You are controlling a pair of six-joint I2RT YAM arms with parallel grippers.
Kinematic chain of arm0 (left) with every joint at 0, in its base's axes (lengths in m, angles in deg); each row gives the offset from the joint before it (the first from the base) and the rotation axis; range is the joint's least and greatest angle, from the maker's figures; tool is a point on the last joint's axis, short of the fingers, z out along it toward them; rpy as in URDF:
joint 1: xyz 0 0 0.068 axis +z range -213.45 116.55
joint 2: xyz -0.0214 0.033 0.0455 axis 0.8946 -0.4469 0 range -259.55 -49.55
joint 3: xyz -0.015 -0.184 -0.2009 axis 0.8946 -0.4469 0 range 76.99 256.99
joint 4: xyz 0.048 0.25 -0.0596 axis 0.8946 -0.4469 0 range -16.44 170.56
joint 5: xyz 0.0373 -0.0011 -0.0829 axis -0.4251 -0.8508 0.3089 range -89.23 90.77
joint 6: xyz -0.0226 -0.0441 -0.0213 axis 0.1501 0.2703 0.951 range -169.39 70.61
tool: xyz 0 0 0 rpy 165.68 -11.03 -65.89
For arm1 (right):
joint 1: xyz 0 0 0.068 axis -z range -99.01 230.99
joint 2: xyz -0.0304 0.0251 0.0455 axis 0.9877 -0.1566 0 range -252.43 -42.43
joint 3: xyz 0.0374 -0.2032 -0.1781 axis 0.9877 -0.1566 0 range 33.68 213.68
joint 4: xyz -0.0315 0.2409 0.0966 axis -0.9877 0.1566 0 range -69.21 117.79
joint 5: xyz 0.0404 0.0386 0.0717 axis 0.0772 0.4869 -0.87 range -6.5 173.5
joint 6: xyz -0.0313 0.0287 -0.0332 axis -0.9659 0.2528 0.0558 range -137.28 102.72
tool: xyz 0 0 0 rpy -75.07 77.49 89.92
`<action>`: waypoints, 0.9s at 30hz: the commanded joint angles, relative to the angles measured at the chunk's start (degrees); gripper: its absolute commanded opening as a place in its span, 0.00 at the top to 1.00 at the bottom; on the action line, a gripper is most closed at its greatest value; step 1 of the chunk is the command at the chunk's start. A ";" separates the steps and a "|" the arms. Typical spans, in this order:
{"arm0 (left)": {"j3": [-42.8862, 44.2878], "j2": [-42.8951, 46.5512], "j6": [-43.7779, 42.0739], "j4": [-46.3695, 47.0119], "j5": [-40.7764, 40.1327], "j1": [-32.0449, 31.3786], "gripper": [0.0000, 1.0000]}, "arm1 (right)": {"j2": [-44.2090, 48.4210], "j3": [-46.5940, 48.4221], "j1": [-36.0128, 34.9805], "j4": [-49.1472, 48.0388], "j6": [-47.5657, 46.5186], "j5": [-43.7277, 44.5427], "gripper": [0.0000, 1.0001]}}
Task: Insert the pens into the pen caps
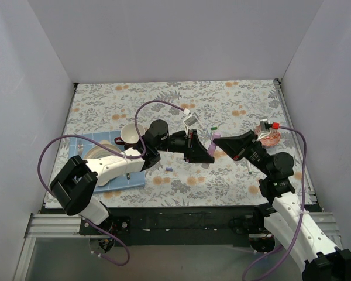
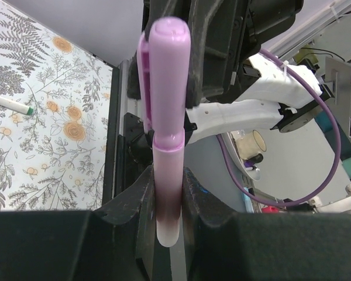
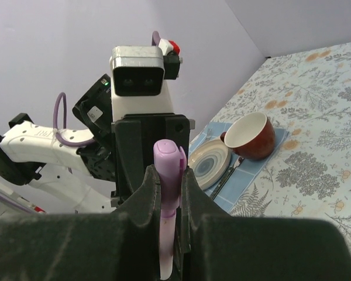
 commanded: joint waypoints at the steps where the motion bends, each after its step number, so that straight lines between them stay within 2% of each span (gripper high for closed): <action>1: 4.41 -0.14 -1.43 -0.04 -1.77 -0.20 1.00 | 2.03 -3.19 -1.48 -0.51 -0.24 -0.71 0.99; 13: 6.26 1.26 -1.34 2.77 -10.29 1.39 1.00 | 6.43 -9.00 -8.86 6.78 -4.20 5.01 0.99; 22: 5.21 1.97 0.24 8.92 -9.95 1.47 1.00 | 5.73 -11.19 -10.54 4.07 -5.08 5.28 0.99; 27: 5.47 2.58 -1.60 7.35 -10.38 2.00 1.00 | 3.27 -11.81 -11.77 1.34 -4.64 1.15 0.99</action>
